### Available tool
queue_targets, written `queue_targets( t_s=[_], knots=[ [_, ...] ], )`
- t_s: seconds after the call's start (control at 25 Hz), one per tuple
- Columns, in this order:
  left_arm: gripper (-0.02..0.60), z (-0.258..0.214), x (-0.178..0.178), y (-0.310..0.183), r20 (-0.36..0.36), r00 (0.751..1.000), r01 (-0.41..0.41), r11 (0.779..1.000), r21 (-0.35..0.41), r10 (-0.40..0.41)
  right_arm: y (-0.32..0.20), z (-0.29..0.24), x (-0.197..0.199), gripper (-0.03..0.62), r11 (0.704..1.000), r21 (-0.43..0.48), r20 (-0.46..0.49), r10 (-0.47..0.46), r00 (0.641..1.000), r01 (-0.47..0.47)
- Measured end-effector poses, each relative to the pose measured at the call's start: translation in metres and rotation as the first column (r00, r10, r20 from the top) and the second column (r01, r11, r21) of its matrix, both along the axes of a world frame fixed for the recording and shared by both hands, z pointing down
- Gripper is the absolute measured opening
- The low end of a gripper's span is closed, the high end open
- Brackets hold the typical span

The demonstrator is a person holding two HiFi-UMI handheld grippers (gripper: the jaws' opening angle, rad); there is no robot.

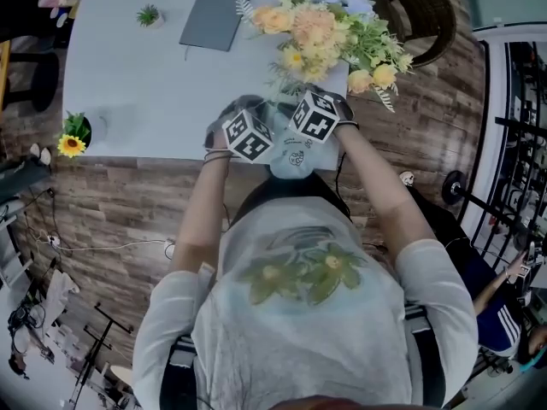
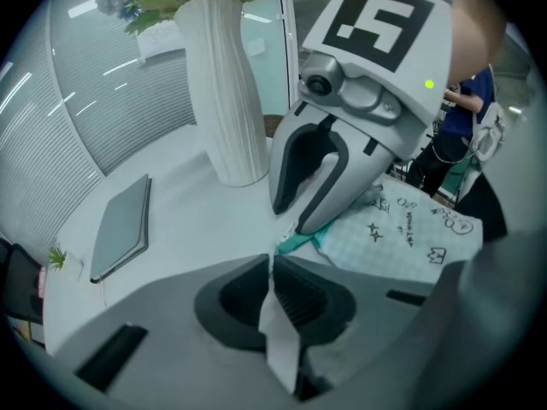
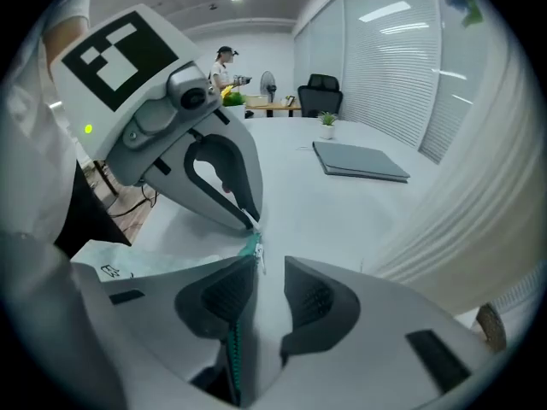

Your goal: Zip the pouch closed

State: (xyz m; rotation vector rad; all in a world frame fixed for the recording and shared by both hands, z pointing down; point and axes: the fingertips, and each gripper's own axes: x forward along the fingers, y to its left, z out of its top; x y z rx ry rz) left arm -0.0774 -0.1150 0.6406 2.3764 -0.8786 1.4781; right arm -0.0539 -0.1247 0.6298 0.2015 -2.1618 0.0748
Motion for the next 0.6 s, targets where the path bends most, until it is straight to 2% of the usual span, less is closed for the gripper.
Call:
queue_targets(
  t_s=[0.2, 0.32, 0.6],
  knots=[
    [0.021, 0.0075, -0.0016, 0.0042, 0.006, 1.000, -0.021, 0.999, -0.033, 0.021, 0.0101, 0.0041, -0.0071, 0.081, 0.991, -0.015, -0.031, -0.131, 0.991, 0.131],
    [0.021, 0.0085, -0.0015, 0.0053, 0.000, 1.000, -0.020, 0.999, -0.045, 0.020, 0.0099, 0.0038, -0.0059, 0.066, 0.990, -0.041, -0.024, -0.134, 0.991, 0.133],
    [0.021, 0.0088, -0.0011, 0.0054, 0.004, 1.000, -0.019, 0.999, -0.049, 0.020, 0.0077, 0.0078, -0.0016, 0.055, 0.987, -0.002, -0.058, -0.159, 0.986, 0.159]
  ],
)
